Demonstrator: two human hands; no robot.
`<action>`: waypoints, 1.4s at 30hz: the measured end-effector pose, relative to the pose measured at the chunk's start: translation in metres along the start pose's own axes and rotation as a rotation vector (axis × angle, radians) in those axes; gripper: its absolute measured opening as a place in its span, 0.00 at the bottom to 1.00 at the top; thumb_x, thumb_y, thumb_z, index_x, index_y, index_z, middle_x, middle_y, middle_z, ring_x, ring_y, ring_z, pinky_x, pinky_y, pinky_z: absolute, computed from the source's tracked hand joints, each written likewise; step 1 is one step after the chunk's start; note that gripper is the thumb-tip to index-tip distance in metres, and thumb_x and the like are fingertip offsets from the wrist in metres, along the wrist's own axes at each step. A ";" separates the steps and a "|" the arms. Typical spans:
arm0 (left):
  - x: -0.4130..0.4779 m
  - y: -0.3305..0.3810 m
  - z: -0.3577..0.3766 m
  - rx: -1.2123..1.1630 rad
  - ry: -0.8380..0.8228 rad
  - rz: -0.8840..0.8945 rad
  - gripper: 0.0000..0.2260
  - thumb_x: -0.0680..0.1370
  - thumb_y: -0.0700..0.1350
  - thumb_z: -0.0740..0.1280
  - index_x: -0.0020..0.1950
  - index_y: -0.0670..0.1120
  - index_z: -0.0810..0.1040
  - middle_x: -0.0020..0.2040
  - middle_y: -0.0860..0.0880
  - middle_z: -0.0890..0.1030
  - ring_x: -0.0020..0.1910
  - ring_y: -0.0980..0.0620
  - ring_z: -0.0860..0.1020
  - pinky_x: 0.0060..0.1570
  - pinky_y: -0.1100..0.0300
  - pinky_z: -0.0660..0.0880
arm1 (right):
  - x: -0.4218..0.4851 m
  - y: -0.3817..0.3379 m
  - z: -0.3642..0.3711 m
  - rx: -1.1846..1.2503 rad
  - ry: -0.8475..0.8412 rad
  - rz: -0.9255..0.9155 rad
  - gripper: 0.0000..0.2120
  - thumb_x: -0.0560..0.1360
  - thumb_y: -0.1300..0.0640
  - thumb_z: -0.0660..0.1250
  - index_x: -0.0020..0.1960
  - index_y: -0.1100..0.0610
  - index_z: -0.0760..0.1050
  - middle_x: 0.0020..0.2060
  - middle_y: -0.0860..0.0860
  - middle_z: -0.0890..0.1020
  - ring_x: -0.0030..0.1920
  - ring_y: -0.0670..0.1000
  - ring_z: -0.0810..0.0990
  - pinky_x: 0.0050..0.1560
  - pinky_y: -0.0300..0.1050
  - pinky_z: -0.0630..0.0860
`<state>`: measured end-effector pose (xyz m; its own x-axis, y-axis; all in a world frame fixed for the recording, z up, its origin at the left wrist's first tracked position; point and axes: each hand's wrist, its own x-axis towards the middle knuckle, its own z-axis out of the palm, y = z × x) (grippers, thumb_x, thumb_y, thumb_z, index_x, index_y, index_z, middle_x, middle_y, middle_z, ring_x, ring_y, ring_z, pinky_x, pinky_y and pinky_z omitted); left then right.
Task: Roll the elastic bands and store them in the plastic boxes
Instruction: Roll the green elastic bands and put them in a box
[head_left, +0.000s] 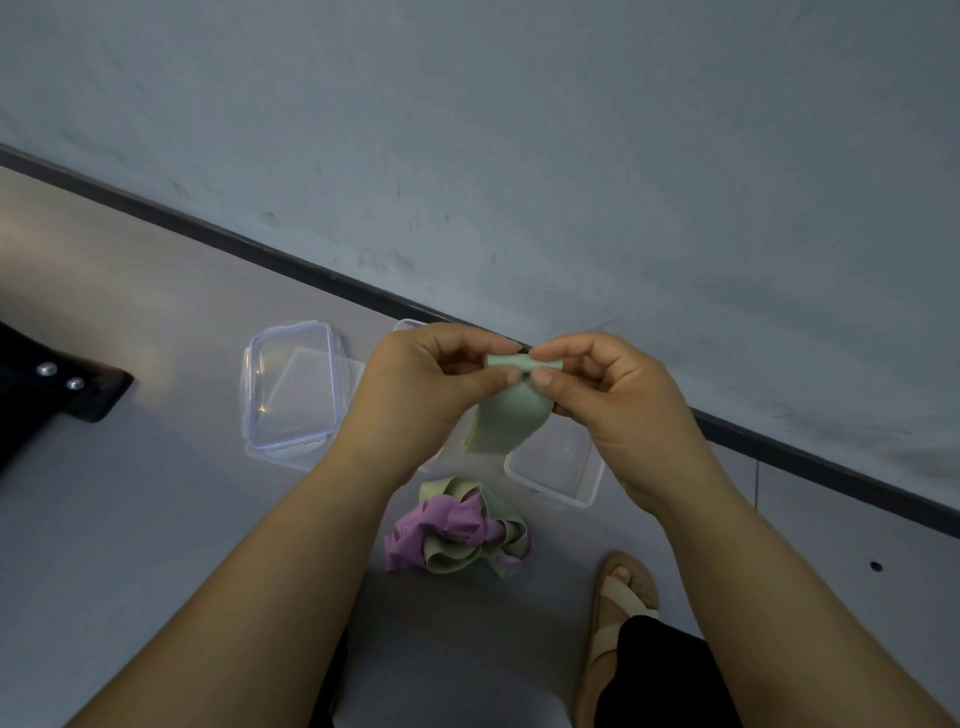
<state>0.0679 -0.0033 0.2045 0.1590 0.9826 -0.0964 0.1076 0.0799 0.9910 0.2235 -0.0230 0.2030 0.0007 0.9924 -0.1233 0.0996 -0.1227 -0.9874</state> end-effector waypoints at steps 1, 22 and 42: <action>0.000 0.000 0.000 0.005 -0.001 0.008 0.11 0.69 0.36 0.72 0.40 0.52 0.81 0.36 0.59 0.84 0.39 0.60 0.81 0.42 0.70 0.76 | 0.000 0.000 0.000 0.007 -0.007 0.013 0.09 0.73 0.63 0.68 0.44 0.49 0.79 0.41 0.47 0.83 0.45 0.47 0.82 0.49 0.42 0.80; -0.001 0.004 0.002 -0.073 -0.107 -0.103 0.07 0.70 0.43 0.71 0.47 0.46 0.81 0.42 0.45 0.84 0.42 0.52 0.83 0.41 0.62 0.80 | 0.001 -0.001 -0.002 0.036 0.028 0.028 0.06 0.72 0.61 0.69 0.44 0.51 0.80 0.39 0.48 0.84 0.44 0.48 0.83 0.47 0.43 0.81; 0.001 -0.001 0.000 -0.005 -0.033 -0.015 0.12 0.69 0.35 0.73 0.40 0.53 0.81 0.40 0.55 0.84 0.43 0.55 0.82 0.47 0.63 0.79 | 0.000 -0.003 0.000 0.043 -0.032 0.094 0.04 0.75 0.58 0.65 0.45 0.54 0.78 0.37 0.46 0.83 0.38 0.42 0.82 0.40 0.36 0.80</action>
<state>0.0682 -0.0028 0.2040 0.1895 0.9752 -0.1141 0.1050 0.0954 0.9899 0.2236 -0.0226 0.2062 -0.0235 0.9756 -0.2182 0.0582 -0.2166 -0.9745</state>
